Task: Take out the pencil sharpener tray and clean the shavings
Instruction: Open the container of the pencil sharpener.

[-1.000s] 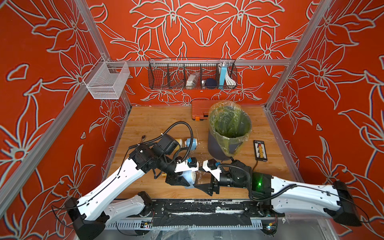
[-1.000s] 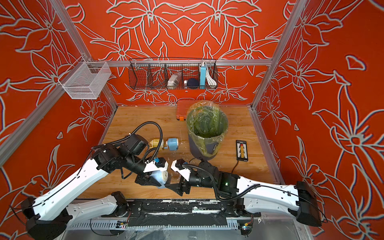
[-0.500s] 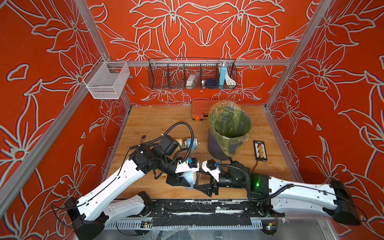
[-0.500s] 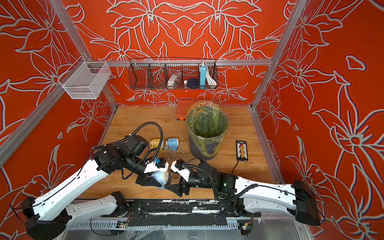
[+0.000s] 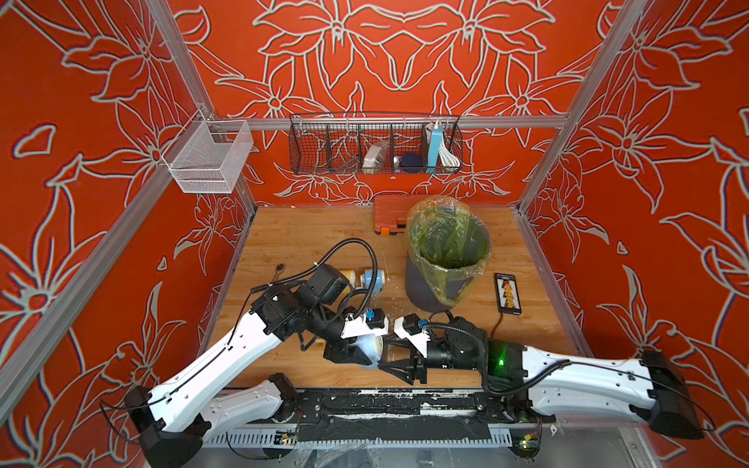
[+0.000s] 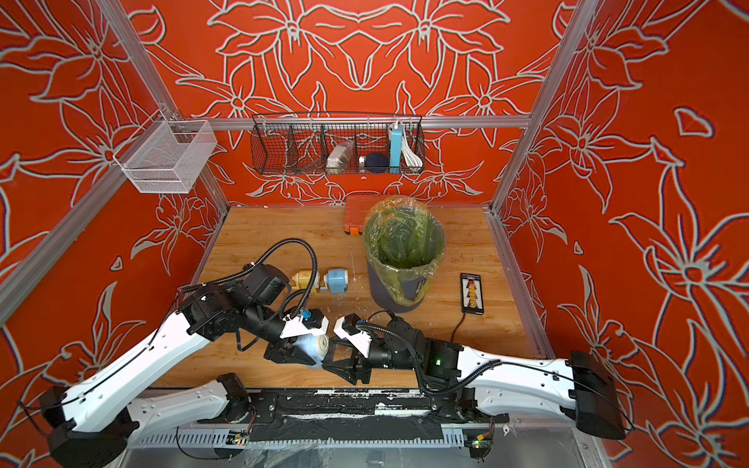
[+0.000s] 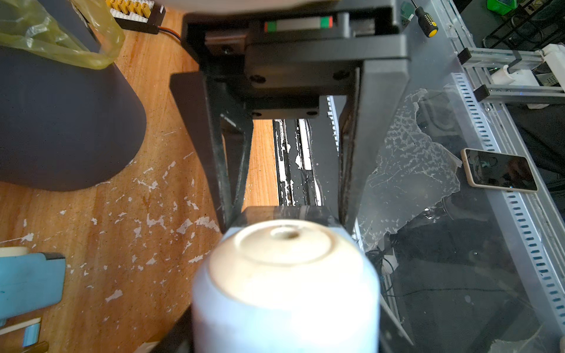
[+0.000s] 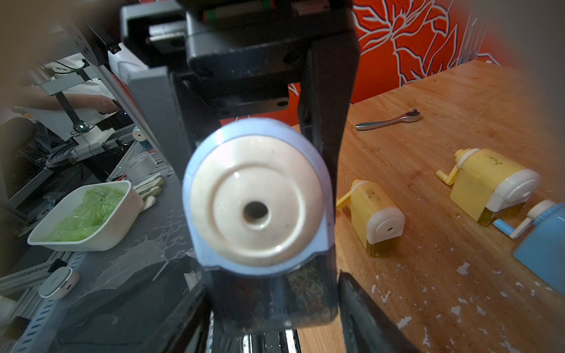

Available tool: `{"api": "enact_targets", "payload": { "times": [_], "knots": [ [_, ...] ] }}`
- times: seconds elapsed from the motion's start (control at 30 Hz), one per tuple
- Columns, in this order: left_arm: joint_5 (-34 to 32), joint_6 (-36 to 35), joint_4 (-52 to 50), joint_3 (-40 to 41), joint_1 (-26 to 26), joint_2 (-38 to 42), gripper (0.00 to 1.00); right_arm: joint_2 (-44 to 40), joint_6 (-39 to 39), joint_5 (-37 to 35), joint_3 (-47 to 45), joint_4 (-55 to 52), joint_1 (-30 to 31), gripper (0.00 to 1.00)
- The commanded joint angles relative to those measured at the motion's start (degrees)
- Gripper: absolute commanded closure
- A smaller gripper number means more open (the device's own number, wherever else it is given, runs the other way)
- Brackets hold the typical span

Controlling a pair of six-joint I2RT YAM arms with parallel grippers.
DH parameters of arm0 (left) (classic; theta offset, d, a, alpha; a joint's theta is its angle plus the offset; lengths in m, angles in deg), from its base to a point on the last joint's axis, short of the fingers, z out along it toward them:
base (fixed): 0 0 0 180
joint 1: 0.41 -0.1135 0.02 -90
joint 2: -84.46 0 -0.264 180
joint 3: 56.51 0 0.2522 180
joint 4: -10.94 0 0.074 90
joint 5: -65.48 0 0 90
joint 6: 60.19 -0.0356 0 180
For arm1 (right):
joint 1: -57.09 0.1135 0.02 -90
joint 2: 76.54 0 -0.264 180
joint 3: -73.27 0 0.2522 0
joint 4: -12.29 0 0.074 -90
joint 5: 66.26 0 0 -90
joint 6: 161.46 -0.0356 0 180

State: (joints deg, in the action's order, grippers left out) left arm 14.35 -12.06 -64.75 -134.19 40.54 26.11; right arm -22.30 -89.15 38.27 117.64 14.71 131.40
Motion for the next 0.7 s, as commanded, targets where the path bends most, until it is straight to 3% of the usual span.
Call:
{"api": "enact_targets", "payload": {
  "times": [0.0,0.13,0.5,0.67],
  "knots": [
    [1.82,0.12,-0.54,0.46,0.36,0.62,1.00,-1.54,-0.85,-1.29,-0.80,0.64,0.22,0.41],
    [1.82,0.20,-0.74,0.64,0.44,0.77,1.00,-2.28,-0.94,-1.86,-0.51,-0.25,0.21,0.48],
    [2.00,0.95,0.13,1.69,0.72,1.15,1.00,-0.02,-1.81,-0.65,0.07,1.78,0.14,0.48],
    [1.85,1.08,0.20,2.13,0.97,1.18,1.00,0.78,-1.99,-0.81,0.87,1.49,0.22,0.65]
  ]
}}
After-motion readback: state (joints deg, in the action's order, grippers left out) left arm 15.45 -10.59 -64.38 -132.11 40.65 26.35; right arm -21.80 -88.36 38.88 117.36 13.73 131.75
